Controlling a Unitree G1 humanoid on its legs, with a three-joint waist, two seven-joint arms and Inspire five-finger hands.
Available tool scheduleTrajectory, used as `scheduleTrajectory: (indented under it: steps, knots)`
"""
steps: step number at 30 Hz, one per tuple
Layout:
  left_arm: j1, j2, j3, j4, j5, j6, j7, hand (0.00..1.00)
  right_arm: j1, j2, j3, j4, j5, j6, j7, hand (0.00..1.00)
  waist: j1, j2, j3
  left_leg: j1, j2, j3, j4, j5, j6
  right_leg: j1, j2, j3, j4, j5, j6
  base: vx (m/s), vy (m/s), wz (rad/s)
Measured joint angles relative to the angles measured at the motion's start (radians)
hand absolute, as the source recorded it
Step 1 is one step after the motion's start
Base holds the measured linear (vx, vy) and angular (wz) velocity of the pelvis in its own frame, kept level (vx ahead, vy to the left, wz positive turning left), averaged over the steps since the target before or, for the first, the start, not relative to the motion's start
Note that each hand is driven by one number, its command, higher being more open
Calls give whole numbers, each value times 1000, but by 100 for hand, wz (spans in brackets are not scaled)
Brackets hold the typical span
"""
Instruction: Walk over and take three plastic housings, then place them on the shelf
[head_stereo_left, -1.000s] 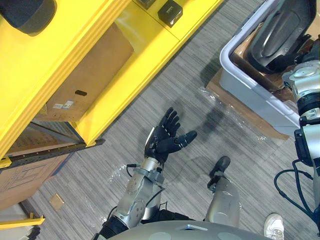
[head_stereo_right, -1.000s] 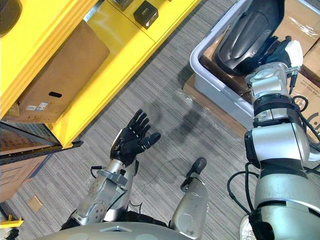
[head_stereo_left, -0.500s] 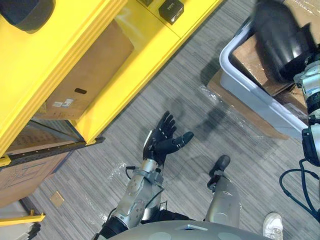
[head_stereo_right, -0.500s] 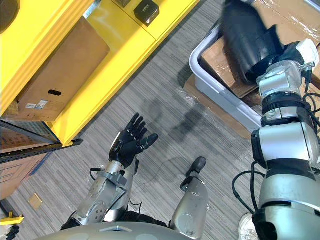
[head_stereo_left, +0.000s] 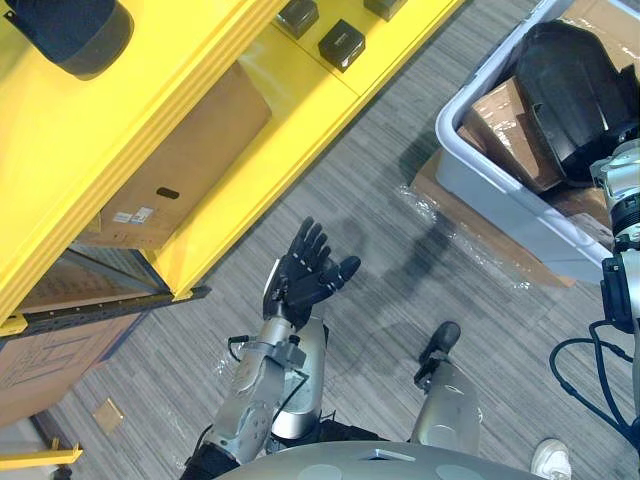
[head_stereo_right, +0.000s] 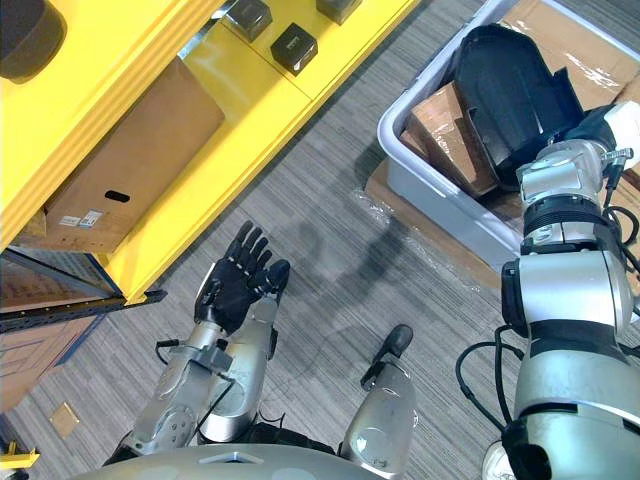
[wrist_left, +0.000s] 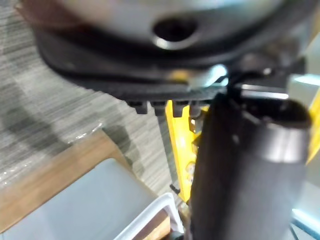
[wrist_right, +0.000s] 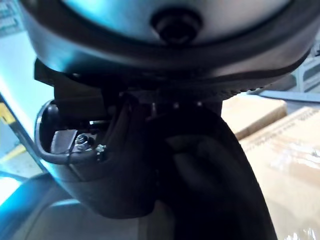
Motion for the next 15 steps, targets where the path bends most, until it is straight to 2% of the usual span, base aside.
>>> scheduleTrajectory:
  steps: [2, 5, 7, 11, 15]
  knots:
    - [13, 11, 19, -31, 1, 0, -6, 100, 3, 0, 16, -14, -10, -32, -8, 0, -11, -14, -1, 25, 3, 13, -16, 2, 0, 12, 2, 9, -7, 5, 2, 26, -25, -16]
    - [18, 49, 51, -106, 1, 2, -21, 100, 39, 0, 12, -92, -36, -76, -45, 0, -36, -56, 2, 63, 18, 33, -17, -5, -5, 51, 19, 17, -38, 13, 0, 43, -51, -20]
    - [-17, 71, 75, -151, -5, 23, -52, 100, 99, -1, -4, -206, -54, -119, -82, 0, -59, -86, -2, 103, 28, 53, -18, -17, -8, 85, 30, 32, -54, 15, -1, 39, -51, -21]
    - [-126, 75, 82, -168, -56, 94, -68, 100, 170, 20, -35, -344, -126, -173, -126, 0, -81, -116, -32, 159, 51, 94, -19, -37, -15, 133, 54, 51, -100, 24, -7, 34, -49, -30]
    - [-243, 61, 80, -123, -139, 208, -43, 100, 253, 130, -105, -452, -195, -210, -154, 0, -119, -182, -108, 199, 81, 147, -20, -56, -25, 171, 89, 81, -168, 52, -14, 55, -44, -33]
